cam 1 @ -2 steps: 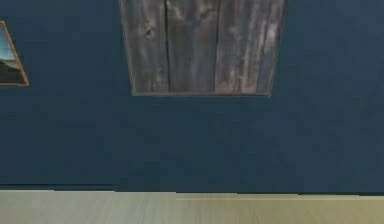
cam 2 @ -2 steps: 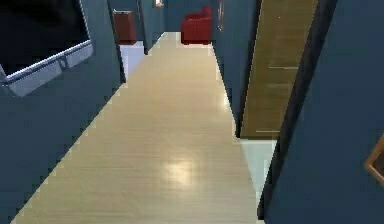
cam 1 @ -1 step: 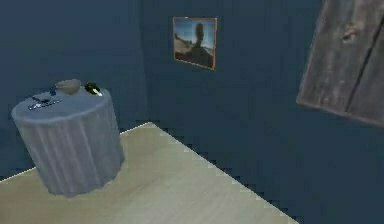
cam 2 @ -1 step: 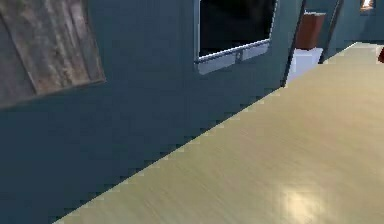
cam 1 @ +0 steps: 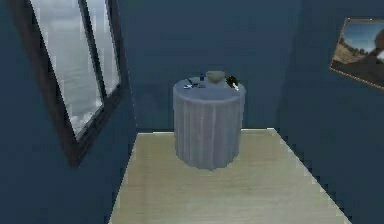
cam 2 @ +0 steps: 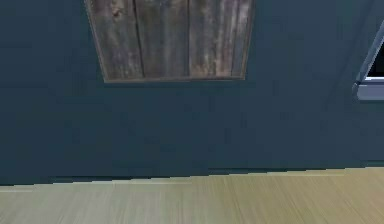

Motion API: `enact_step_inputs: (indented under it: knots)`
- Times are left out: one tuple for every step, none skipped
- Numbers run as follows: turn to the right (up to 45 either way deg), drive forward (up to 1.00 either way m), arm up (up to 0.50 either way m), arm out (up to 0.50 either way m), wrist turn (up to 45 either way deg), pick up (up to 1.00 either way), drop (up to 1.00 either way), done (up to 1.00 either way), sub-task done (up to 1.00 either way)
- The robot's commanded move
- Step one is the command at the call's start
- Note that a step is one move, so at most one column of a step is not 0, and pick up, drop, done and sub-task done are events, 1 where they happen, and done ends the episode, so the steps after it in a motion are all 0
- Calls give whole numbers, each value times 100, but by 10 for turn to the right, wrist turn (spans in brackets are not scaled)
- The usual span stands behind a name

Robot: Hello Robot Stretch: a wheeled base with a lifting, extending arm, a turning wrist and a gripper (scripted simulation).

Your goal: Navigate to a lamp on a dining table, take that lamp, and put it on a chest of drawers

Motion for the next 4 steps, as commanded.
enact_step_inputs:
  knots:
    - [0,90,0,0,0,0,0,0,0]
    - [-30,0,0,0,0,0,0,0,0]
    - [0,5,0,0,0,0,0,0,0]
    - [-450,0,0,0,0,0,0,0,0]
